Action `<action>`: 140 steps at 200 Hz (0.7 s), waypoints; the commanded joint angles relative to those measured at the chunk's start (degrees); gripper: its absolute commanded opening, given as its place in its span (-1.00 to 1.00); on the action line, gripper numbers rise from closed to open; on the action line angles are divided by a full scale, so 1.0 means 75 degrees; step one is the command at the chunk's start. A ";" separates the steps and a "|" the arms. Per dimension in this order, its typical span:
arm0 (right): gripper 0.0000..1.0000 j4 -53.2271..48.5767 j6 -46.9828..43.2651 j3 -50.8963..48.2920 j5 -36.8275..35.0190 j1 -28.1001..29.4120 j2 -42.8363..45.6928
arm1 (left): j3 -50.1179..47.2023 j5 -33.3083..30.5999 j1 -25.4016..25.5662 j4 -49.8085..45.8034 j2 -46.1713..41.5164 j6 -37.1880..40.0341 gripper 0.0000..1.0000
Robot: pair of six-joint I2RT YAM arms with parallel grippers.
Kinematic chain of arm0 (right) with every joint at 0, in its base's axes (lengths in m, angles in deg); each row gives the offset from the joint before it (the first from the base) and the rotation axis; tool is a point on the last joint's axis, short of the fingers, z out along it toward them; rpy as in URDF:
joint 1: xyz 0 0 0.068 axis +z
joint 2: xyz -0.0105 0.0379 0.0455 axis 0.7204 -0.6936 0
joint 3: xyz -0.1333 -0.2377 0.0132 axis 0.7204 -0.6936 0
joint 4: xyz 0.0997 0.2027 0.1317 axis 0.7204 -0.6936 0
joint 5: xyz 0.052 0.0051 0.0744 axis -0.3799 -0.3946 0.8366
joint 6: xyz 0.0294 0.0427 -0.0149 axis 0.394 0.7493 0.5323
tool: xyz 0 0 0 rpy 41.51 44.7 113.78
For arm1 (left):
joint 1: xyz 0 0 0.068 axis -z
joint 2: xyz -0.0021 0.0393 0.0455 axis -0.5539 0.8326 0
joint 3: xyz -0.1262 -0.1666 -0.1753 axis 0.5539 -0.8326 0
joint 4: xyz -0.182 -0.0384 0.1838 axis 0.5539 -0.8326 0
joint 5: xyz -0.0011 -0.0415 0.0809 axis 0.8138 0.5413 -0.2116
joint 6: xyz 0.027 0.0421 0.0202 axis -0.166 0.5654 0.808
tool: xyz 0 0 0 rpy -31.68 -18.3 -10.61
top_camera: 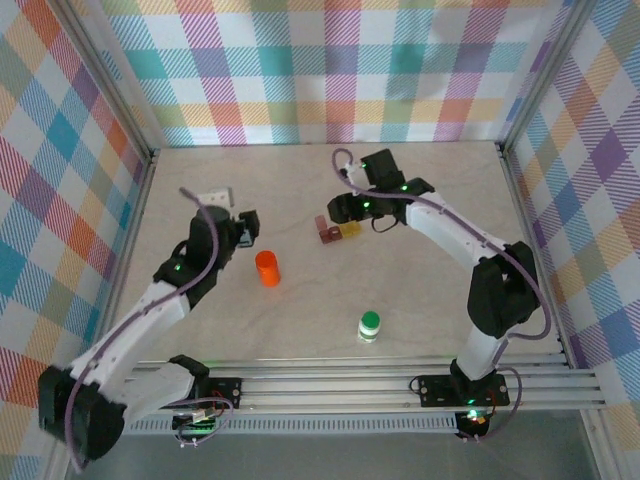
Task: Sort the pills into containers
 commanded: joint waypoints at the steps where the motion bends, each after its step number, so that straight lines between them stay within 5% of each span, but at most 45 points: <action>1: 0.24 -0.0490 -0.0348 0.0142 -0.1022 0.0733 0.0064 | -0.0728 -0.1108 0.0001 -0.0406 -0.1308 -0.0805 0.19; 60: 0.52 -0.0877 -0.0167 0.1693 -0.1697 0.2444 -0.1158 | -0.2393 -0.1634 -0.0002 -0.0517 -0.4153 -0.1137 0.29; 140: 0.69 -0.1922 -0.0314 0.3884 -0.1708 0.3283 -0.3261 | -0.3180 -0.1846 0.0001 -0.0752 -0.5392 -0.1482 0.29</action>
